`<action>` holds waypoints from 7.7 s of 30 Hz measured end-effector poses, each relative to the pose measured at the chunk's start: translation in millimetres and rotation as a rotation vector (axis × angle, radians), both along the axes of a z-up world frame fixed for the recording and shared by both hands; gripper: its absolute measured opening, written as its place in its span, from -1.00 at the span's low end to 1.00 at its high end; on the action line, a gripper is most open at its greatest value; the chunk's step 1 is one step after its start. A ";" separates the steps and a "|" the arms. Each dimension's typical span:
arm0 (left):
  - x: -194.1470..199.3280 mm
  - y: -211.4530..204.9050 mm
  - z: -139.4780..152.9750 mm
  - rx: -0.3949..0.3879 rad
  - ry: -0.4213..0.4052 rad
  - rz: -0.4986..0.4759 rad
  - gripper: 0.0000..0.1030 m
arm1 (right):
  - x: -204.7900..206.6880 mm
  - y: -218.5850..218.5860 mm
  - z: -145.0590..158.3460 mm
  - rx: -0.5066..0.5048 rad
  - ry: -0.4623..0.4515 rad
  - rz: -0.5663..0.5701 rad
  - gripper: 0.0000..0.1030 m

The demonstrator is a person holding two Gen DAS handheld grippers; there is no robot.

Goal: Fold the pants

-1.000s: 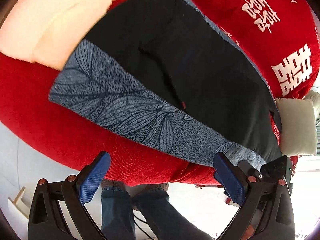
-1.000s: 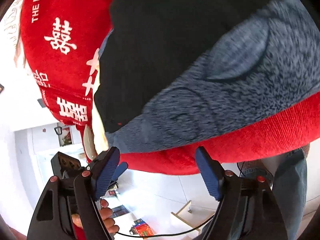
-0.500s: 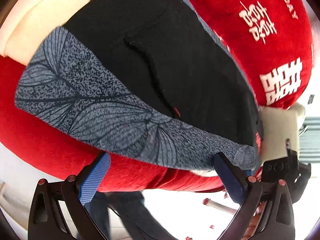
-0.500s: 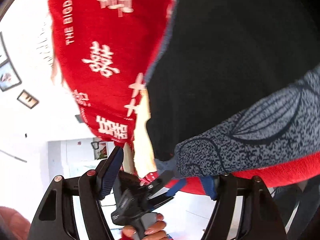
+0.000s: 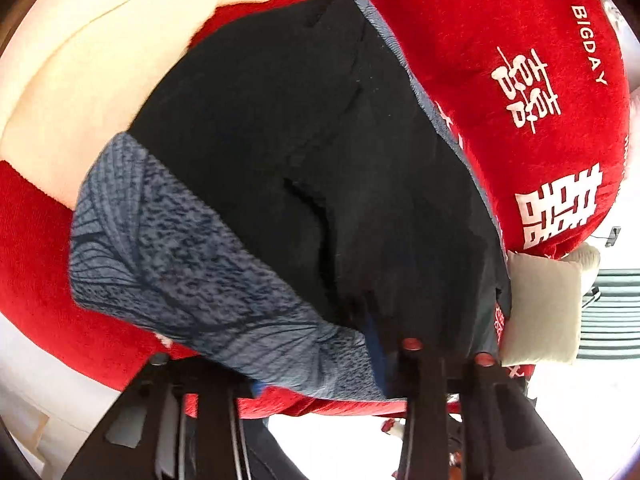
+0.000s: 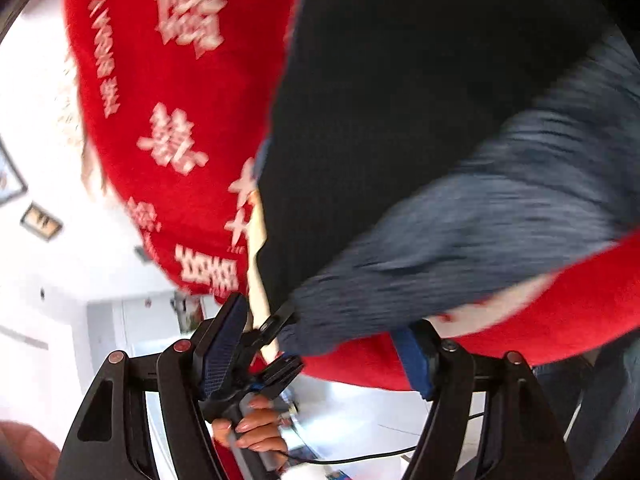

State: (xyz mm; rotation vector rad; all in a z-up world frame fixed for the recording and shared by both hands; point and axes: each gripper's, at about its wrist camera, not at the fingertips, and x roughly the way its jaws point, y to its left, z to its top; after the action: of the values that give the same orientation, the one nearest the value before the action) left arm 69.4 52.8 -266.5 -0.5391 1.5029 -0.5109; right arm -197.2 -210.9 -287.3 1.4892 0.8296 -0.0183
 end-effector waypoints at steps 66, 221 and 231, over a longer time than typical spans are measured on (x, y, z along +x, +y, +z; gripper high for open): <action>38.1 -296.1 72.6 0.390 -0.292 -0.572 0.73 | 106.6 -209.7 121.1 -0.837 0.405 0.426 0.34; 76.9 -265.6 8.7 0.620 -0.358 -0.552 0.55 | 126.0 -149.2 13.0 -0.219 0.278 0.104 -0.70; 33.7 -261.9 9.8 0.672 -0.431 -0.651 0.55 | 114.4 -137.1 25.2 -0.355 0.353 0.206 -0.84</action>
State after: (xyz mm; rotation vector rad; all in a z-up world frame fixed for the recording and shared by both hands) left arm 103.1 -209.1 -256.7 0.5756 1.3002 -0.5304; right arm -82.8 -348.0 -262.1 1.0741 1.1941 -0.2684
